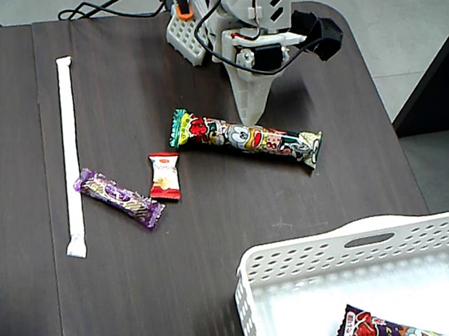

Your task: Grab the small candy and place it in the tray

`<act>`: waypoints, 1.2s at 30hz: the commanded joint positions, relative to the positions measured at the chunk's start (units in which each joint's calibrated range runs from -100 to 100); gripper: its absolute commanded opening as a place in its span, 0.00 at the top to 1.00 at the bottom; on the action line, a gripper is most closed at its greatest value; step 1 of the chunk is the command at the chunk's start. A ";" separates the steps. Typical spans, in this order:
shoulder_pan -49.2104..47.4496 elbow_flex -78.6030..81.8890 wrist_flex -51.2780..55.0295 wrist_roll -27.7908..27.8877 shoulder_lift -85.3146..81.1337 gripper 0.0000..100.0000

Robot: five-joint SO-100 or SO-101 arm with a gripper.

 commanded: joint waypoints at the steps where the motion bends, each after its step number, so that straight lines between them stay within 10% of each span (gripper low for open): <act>1: -0.42 -0.61 -0.10 0.05 -0.08 0.99; 36: -0.05 -0.61 -0.10 -0.27 -0.08 0.99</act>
